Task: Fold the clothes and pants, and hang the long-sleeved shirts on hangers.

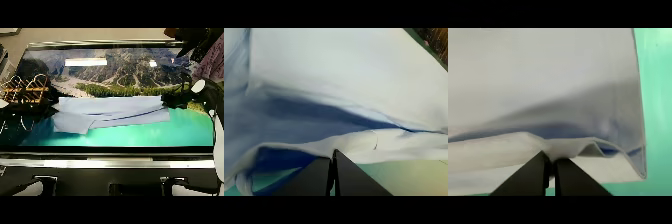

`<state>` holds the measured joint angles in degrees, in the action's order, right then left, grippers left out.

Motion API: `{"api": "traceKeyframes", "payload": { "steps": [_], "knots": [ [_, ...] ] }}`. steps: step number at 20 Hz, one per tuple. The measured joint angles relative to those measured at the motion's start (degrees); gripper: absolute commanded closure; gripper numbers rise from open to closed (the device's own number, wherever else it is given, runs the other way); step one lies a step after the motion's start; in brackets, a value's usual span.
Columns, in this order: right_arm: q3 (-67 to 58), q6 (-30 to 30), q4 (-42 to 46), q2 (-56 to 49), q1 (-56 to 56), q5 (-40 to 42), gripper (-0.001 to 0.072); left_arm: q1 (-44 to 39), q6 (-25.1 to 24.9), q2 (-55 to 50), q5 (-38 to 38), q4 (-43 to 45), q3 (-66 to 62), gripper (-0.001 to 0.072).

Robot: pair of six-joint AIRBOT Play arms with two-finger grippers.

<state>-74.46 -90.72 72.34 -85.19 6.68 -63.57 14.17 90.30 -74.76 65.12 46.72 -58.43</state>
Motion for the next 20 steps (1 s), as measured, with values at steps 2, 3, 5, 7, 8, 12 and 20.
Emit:
{"api": "traceKeyframes", "payload": {
  "steps": [2, 3, 5, 7, 8, 12, 20],
  "knots": [
    [-3.08, -0.17, 0.04, -2.54, 0.0, 0.26, 0.0675, -1.36, -0.15, -4.9, 0.07, 0.68, -5.11, 0.0695],
    [-4.42, -0.2, 0.07, -3.65, 0.0, 0.42, 0.0675, -2.05, -0.17, -7.21, 0.35, 0.98, -7.69, 0.0695],
    [-6.51, -0.2, 0.13, -5.35, 0.0, 0.81, 0.0675, -3.26, -0.17, -11.91, 0.94, 1.36, -13.18, 0.0696],
    [-8.13, -0.2, 0.57, -6.73, 0.0, 1.31, 0.0675, -4.07, 0.35, -16.02, 1.79, 1.73, -18.43, 0.0695],
    [-8.85, -0.44, 0.98, -7.3, 0.0, 1.53, 0.0675, -4.31, 0.9, -17.75, 2.05, 2.05, -20.81, 0.0696],
    [-11.1, -1.51, 2.29, -8.96, 0.0, 2.6, 0.0675, -4.79, 2.45, -22.73, 3.1, 3.65, -28.3, 0.0696],
    [-11.93, -3.91, 3.52, -11.41, -0.02, 5.88, 0.0674, -5.2, 3.67, -27.71, 2.54, 4.31, -33.24, 0.0695]
  ]
}}
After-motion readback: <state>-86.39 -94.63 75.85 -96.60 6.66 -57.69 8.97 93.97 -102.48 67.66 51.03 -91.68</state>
